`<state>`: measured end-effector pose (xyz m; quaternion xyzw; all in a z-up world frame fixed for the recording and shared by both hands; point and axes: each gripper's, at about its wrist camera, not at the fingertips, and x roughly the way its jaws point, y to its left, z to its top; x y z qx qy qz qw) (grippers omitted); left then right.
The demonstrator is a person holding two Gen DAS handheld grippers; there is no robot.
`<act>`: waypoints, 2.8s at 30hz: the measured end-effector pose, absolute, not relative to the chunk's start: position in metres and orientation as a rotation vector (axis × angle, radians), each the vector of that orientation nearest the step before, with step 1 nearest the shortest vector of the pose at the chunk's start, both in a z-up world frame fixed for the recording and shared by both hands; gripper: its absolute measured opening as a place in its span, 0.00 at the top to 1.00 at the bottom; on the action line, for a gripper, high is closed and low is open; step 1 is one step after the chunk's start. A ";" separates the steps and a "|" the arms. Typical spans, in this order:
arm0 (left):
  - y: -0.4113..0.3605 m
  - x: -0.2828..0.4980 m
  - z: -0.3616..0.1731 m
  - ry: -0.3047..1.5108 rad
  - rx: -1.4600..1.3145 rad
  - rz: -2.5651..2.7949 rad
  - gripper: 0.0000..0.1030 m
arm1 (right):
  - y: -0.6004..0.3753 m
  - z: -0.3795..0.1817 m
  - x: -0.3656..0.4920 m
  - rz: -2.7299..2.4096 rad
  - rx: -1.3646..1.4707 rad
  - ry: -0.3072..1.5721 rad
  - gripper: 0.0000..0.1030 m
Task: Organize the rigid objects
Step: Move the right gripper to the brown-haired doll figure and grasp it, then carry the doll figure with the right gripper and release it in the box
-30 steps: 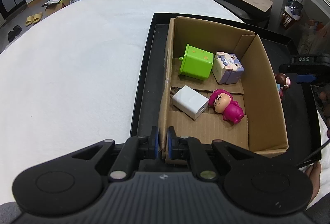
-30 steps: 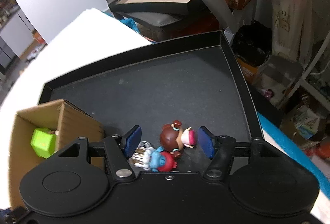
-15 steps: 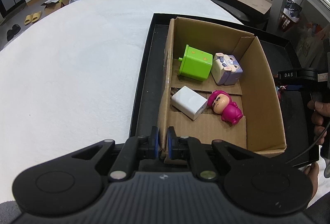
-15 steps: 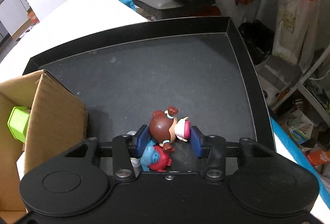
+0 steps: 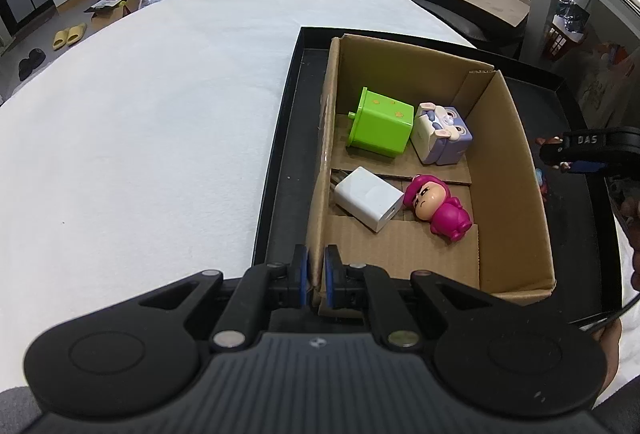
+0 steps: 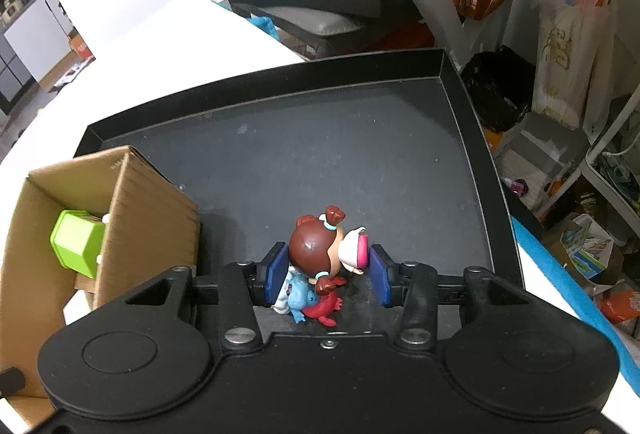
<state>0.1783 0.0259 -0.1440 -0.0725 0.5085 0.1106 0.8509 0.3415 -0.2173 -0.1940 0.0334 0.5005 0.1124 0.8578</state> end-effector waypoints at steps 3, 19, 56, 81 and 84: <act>0.025 0.178 -0.143 1.071 -0.149 0.235 0.92 | -0.219 -0.185 0.338 0.246 0.084 1.032 0.59; 0.023 0.178 -0.143 1.073 -0.141 0.244 0.92 | -0.219 -0.130 0.312 0.349 0.087 0.903 0.58; 0.030 0.175 -0.146 1.056 -0.172 0.230 0.92 | -0.138 -0.112 0.276 0.652 0.009 0.875 0.58; 0.041 0.173 -0.148 1.043 -0.231 0.200 0.92 | -0.113 -0.146 0.286 0.623 -0.035 0.997 0.56; 0.040 0.173 -0.148 1.042 -0.230 0.199 0.92 | -0.127 -0.138 0.287 0.609 -0.008 0.986 0.56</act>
